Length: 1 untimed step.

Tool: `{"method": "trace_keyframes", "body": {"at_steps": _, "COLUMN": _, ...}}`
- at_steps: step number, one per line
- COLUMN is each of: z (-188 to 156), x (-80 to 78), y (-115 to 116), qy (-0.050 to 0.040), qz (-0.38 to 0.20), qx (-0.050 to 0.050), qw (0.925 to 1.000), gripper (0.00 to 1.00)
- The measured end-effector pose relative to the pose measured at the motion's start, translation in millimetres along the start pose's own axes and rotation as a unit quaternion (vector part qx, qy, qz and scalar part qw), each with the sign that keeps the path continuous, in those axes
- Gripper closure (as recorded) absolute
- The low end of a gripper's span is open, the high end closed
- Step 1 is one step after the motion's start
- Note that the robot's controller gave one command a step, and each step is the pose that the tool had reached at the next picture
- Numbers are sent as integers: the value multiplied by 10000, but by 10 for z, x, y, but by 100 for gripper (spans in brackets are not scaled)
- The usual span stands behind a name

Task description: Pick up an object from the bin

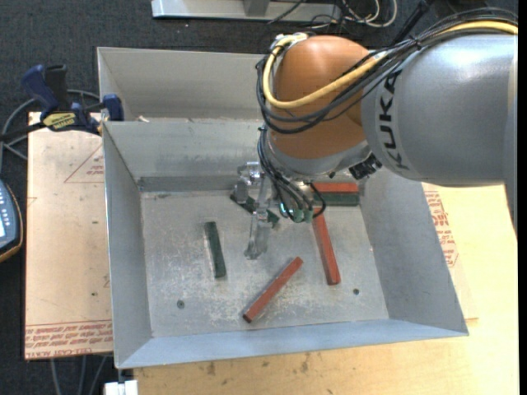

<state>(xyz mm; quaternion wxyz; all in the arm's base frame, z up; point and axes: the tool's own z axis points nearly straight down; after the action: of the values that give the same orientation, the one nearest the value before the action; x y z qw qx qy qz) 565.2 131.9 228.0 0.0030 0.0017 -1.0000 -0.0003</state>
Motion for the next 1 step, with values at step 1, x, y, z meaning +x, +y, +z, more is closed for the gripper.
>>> {"method": "trace_keyframes", "body": {"at_steps": 1, "z": 1612, "x": 498, "y": -673, "qy": -2, "qz": -2004, "qx": 4, "qw": 9797, "gripper": 0}}
